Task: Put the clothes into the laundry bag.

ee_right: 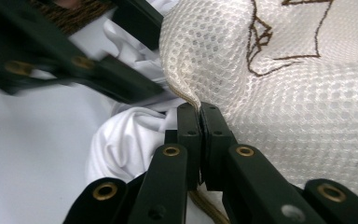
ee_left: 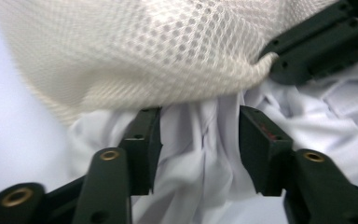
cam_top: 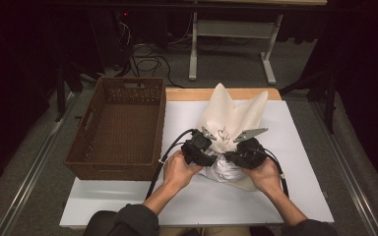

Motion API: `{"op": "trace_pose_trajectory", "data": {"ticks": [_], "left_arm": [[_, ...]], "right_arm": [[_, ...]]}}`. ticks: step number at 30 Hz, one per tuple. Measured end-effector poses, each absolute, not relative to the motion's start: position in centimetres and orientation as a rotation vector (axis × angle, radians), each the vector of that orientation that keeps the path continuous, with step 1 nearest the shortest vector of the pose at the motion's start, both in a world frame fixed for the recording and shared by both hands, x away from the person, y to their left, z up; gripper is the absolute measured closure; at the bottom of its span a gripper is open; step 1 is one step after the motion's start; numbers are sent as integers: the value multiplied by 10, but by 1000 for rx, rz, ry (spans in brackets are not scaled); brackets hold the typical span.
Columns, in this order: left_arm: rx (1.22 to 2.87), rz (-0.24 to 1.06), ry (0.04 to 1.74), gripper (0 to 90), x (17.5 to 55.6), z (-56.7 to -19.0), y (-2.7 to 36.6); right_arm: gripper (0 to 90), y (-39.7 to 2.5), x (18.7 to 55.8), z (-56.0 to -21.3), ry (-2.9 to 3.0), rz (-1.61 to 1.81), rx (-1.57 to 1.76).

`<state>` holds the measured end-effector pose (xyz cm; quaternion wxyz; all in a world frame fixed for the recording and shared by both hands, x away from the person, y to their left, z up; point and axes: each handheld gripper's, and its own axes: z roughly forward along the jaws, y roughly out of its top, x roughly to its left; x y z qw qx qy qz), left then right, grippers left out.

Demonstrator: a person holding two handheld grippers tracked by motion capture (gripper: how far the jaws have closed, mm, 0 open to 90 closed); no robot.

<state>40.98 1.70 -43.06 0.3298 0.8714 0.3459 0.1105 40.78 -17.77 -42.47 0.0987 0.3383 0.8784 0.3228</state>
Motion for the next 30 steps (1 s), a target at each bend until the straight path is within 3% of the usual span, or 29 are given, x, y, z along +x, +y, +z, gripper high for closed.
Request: {"op": "trace_pose_trajectory", "data": {"ticks": [6, 15, 23, 28, 30], "left_arm": [[2301, 389, 956, 430, 406, -425, 25], [2378, 373, 1075, 403, 418, -438, 24], [2380, 273, 1148, 420, 435, -454, 21], [2339, 253, 1157, 490, 438, -459, 24], [2337, 230, 1141, 578, 437, -460, 26]], "right_arm": [[891, -177, 409, -425, 2592, 927, 999], [891, -182, 409, -428, 2595, 939, 1011], [891, -186, 408, -429, 2609, 931, 1021], [891, -187, 409, -430, 2604, 932, 1022], [890, -187, 410, -430, 2610, 926, 1025]]}}
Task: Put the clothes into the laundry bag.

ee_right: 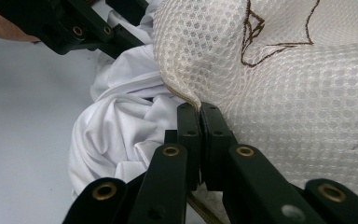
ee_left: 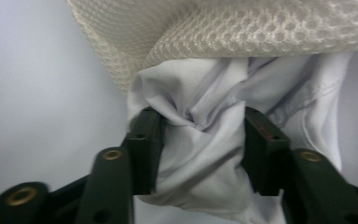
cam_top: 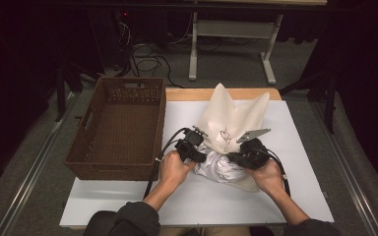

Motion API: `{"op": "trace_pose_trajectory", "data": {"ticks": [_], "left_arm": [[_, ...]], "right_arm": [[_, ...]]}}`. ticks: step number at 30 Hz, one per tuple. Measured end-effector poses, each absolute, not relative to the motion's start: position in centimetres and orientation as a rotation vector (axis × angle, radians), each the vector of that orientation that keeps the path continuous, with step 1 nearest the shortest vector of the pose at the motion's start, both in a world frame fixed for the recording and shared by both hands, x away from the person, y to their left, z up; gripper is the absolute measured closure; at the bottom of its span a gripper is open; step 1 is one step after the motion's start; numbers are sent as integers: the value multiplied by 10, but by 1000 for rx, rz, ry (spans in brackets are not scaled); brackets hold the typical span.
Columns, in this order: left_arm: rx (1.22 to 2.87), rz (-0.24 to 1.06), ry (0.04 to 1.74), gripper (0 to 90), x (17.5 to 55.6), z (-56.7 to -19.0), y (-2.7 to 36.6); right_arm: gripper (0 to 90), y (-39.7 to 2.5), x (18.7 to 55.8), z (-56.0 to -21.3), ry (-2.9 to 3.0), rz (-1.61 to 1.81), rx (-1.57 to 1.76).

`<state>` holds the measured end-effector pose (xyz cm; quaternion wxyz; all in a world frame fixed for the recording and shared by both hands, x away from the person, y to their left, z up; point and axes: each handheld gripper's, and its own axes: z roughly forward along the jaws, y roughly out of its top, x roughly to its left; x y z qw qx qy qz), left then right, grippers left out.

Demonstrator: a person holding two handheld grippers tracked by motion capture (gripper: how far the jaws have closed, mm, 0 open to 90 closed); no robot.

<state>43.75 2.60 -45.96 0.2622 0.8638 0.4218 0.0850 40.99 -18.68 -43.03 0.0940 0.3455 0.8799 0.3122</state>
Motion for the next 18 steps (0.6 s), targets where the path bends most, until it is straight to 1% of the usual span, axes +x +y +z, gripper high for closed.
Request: {"op": "trace_pose_trajectory", "data": {"ticks": [2, 3, 5, 13, 18], "left_arm": [[2326, 195, 1122, 706, 437, -460, 27], [2324, 198, 1112, 758, 436, -460, 26], [2316, 197, 1084, 808, 433, -458, 25], [2309, 171, 902, 830, 408, -440, 18], [2301, 112, 833, 834, 394, -432, 12]], "right_arm": [[890, -186, 410, -431, 2610, 932, 1032], [890, -186, 410, -431, 2614, 935, 1028], [890, -187, 410, -430, 2612, 925, 1024], [890, -187, 409, -426, 2602, 954, 1003], [890, -181, 403, -418, 2614, 945, 942]]}}
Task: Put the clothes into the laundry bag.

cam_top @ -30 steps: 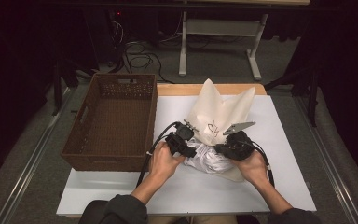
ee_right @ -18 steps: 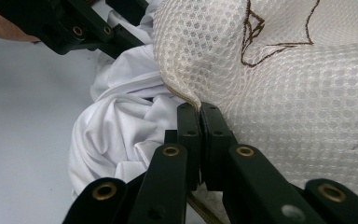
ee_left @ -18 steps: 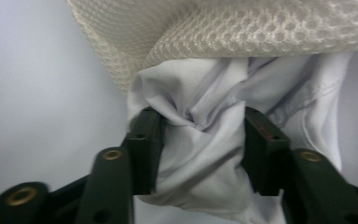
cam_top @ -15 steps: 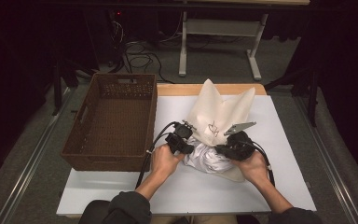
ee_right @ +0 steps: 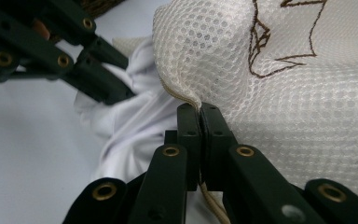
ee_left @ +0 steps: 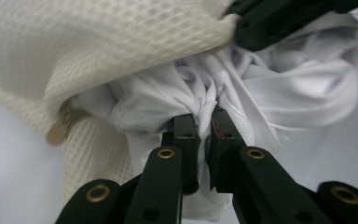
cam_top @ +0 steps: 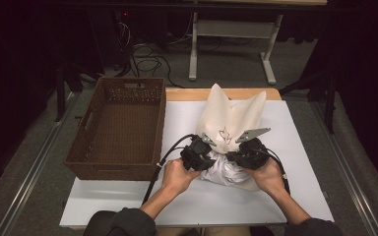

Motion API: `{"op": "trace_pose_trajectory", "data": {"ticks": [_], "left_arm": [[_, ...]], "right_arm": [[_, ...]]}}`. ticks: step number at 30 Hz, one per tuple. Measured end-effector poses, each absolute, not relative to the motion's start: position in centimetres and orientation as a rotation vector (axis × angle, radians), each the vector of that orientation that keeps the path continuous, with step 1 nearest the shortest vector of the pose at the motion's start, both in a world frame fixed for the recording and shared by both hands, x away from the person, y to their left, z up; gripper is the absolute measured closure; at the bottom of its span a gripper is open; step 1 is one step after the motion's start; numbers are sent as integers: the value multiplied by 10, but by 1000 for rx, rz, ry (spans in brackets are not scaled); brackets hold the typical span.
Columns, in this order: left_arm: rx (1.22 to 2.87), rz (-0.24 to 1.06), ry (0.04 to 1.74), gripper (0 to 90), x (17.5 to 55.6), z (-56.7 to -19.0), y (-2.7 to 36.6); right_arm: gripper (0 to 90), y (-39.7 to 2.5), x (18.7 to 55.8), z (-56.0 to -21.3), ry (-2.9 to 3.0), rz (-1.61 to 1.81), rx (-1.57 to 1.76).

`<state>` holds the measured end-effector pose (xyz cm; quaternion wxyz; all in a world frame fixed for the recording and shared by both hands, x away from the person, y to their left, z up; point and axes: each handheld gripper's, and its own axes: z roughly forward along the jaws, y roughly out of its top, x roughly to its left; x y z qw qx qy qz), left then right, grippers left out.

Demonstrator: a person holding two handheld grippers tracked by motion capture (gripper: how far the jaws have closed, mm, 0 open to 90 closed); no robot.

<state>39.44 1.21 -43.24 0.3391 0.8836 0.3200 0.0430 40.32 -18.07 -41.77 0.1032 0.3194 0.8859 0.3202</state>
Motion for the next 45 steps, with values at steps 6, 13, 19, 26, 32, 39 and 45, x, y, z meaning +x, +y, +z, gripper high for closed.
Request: {"op": "trace_pose_trajectory", "data": {"ticks": [6, 13, 19, 26, 32, 39, 45], "left_arm": [[2267, 83, 821, 834, 391, -430, 12], [2180, 113, 919, 835, 416, -430, 8], [2201, 195, 989, 826, 432, -446, -3], [2260, 268, 974, 635, 423, -447, 3], [2236, 239, 989, 505, 406, -447, 22], [2272, 166, 963, 394, 394, -447, 29], [2323, 171, 965, 472, 398, -458, 17]], "right_arm": [[890, -177, 401, -412, 2615, 950, 911], [894, -183, 395, -400, 2613, 1004, 865], [893, -182, 393, -407, 2659, 932, 853], [888, -182, 398, -419, 2653, 893, 902], [887, -178, 402, -423, 2647, 890, 928], [886, -177, 406, -424, 2644, 893, 932], [887, -177, 406, -423, 2629, 898, 940]]}}
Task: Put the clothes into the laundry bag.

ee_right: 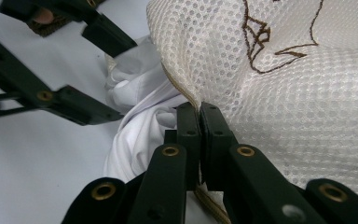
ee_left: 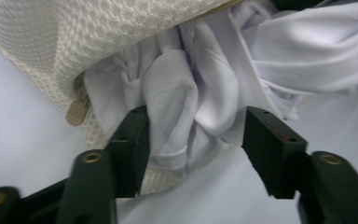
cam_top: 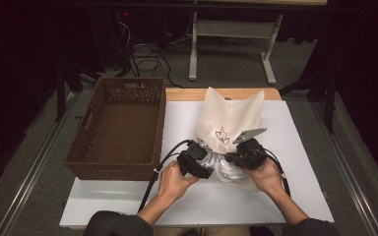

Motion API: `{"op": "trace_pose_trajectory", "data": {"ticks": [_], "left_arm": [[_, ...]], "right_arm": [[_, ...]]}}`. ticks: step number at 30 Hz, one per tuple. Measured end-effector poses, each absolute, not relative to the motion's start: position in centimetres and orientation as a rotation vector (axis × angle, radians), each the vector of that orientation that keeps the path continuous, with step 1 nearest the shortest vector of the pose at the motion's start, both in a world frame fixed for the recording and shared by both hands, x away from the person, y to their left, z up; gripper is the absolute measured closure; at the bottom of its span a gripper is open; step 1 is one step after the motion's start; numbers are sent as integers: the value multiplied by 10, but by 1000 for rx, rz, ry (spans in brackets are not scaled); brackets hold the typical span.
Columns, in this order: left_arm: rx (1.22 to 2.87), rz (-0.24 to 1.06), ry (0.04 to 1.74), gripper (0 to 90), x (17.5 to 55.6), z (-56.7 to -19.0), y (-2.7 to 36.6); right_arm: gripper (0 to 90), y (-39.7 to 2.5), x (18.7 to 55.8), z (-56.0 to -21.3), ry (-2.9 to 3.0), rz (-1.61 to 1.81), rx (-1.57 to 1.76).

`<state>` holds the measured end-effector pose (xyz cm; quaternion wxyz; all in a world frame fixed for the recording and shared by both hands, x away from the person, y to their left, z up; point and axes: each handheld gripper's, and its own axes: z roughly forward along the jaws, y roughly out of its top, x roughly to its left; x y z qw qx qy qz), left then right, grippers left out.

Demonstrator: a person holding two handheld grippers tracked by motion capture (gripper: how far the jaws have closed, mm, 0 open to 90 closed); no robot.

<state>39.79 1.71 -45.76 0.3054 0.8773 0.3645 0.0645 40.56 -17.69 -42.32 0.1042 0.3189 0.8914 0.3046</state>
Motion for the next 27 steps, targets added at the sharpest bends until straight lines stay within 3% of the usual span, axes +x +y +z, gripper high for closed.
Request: {"op": "trace_pose_trajectory", "data": {"ticks": [3, 5, 8, 20, 27], "left_arm": [[2290, 87, 942, 705, 403, -459, 17], [2296, 105, 892, 818, 401, -455, 13], [2296, 112, 843, 852, 397, -447, 3], [2214, 134, 1031, 836, 438, -463, -8], [2284, 256, 1016, 574, 424, -456, 4]], "right_arm": [[887, -178, 405, -422, 2625, 899, 934], [887, -179, 405, -421, 2626, 917, 943], [890, -177, 403, -418, 2617, 948, 923], [891, -179, 390, -410, 2667, 918, 872], [885, -182, 396, -419, 2645, 926, 931]]}}
